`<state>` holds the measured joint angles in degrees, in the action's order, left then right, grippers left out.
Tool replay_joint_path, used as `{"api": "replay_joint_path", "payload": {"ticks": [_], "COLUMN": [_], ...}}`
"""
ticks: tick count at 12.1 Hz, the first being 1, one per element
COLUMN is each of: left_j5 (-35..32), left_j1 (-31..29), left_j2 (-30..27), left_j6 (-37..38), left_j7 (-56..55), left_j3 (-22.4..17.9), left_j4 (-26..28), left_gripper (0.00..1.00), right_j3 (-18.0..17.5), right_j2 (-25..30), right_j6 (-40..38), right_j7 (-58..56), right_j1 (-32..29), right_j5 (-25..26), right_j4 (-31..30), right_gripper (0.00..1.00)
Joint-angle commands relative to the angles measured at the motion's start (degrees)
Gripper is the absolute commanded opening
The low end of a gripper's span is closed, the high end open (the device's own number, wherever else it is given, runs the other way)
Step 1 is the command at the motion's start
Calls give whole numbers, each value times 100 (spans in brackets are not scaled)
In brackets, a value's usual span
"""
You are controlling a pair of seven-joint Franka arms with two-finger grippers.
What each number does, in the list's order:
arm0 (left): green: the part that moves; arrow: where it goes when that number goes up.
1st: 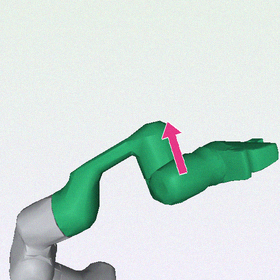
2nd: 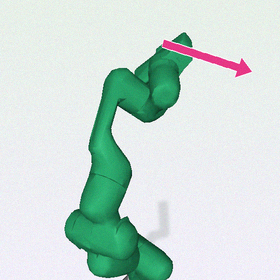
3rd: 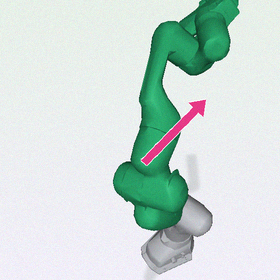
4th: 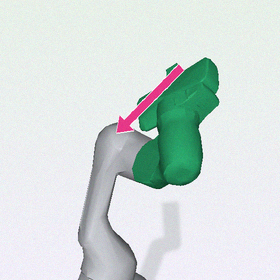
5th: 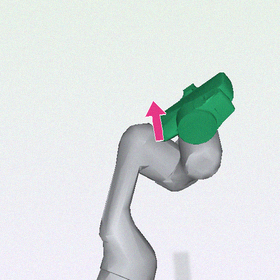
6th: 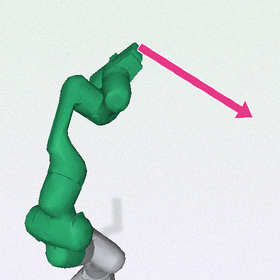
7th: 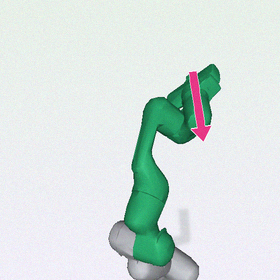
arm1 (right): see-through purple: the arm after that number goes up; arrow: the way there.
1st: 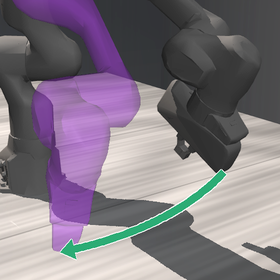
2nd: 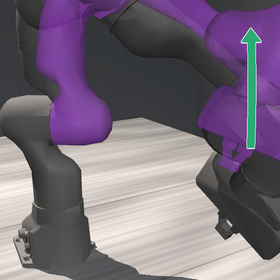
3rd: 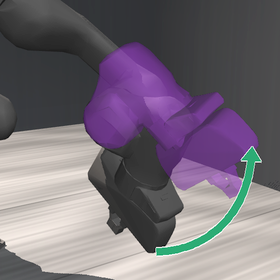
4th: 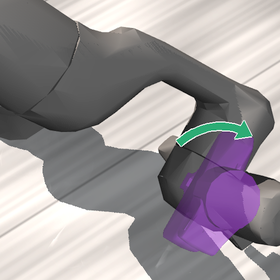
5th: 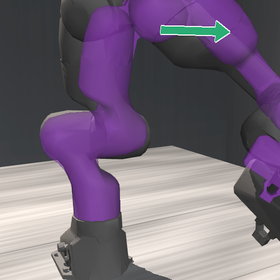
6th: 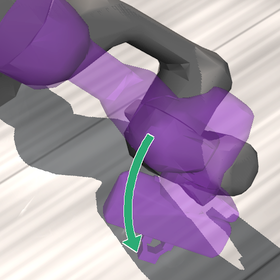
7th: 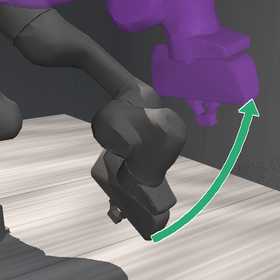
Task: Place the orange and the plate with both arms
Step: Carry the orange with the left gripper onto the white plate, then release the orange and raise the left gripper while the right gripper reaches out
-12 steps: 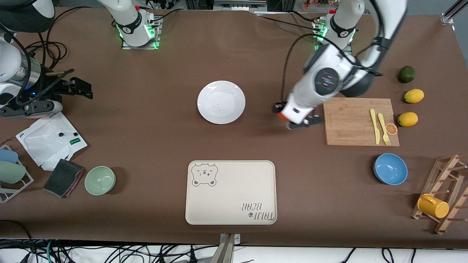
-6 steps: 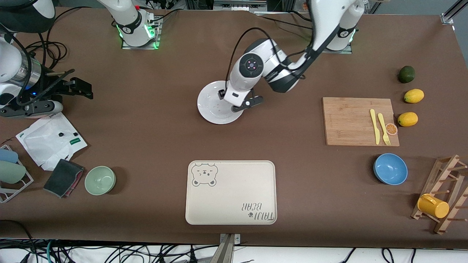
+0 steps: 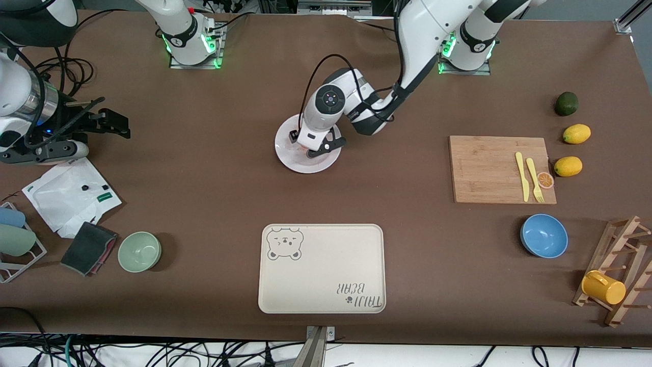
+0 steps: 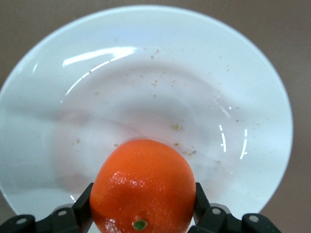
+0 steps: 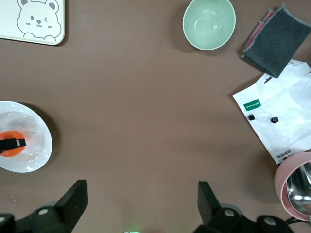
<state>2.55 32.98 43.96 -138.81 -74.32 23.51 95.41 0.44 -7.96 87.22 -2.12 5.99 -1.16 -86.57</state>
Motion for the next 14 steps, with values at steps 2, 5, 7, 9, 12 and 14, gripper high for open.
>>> {"api": "replay_joint_path", "payload": {"ticks": [2, 5, 7, 9, 12, 14], "left_j5": [0, -9, -18, -18, -26, -26], "left_j1": [165, -89, -404, -809, -1415, -1942], "left_j2": [16, -316, -790, -1186, -1556, -1741], "left_j6": [38, 405, 1309, 1908, 2532, 3059], "left_j7": [-91, -91, -39, -12, 380, 1861], "left_j3": [-163, -163, -163, -163, -163, -163], "left_j4": [-198, -181, -198, -207, -207, -215], "left_gripper": [100, 100, 100, 100, 100, 100], "right_j3": [-9, 0, 0, 0, -9, -35], "right_j2": [22, 22, 22, 22, -13, -83], "right_j6": [32, 32, 32, 23, 32, 41], "right_j7": [-8, -8, -8, -8, 53, 106], "right_j1": [-27, -27, -27, -27, -19, 43], "right_j5": [-86, -86, -86, -225, -420, -656], "right_j4": [-18, -26, -26, -26, -52, -79], "right_gripper": [100, 100, 100, 100, 100, 100]}}
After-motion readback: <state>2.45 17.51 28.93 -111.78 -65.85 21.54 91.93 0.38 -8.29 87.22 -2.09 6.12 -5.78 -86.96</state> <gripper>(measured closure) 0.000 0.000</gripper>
